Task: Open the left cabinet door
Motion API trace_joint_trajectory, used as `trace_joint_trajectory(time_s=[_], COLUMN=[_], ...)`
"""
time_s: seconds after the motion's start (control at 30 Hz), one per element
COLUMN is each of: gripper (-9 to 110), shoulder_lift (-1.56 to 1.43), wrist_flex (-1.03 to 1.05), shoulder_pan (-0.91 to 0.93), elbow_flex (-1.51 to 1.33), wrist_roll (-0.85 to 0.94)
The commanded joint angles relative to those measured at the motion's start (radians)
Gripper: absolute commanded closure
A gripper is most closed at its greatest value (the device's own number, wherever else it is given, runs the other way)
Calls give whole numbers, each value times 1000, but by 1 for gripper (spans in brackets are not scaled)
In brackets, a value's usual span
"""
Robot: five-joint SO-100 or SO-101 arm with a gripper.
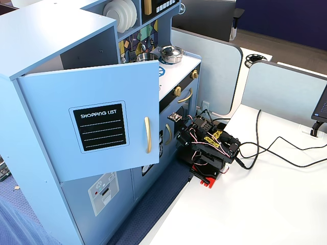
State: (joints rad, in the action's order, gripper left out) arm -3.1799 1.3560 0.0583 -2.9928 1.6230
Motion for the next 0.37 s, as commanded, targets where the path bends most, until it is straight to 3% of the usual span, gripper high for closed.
trace_joint_trajectory(time_s=[0.0,0.33], gripper=[101,101], shoulder_lift=[2,2], wrist_flex=[153,112], shoulder_pan=[-12,0], elbow_flex=[-6,-6], wrist_roll=[35,3])
